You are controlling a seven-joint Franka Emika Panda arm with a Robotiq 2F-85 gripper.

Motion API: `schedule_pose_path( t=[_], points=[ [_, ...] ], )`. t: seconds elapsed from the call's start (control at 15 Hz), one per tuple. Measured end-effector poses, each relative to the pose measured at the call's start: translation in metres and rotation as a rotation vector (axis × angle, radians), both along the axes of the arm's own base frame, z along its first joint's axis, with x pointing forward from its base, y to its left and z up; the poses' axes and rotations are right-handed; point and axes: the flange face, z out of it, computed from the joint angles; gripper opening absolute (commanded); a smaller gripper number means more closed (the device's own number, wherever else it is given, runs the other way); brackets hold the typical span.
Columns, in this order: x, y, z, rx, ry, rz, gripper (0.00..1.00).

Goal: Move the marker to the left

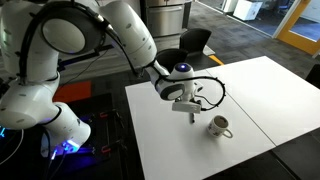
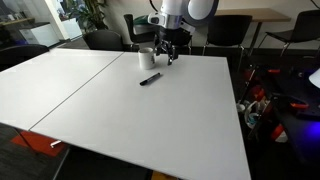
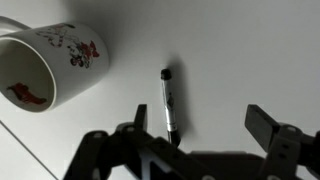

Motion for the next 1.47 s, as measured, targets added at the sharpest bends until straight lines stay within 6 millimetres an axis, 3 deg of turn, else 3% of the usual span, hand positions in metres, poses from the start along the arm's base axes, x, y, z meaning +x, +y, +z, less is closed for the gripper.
schedule_pose_path(
  t=[0.47,1.0,1.47],
  points=[
    [0.018,0.018,-0.020,0.044,-0.001,0.021,1.00],
    [0.047,0.013,-0.044,0.018,0.026,0.026,1.00],
    [0.064,0.020,-0.073,0.006,0.088,0.041,0.99]
  ],
)
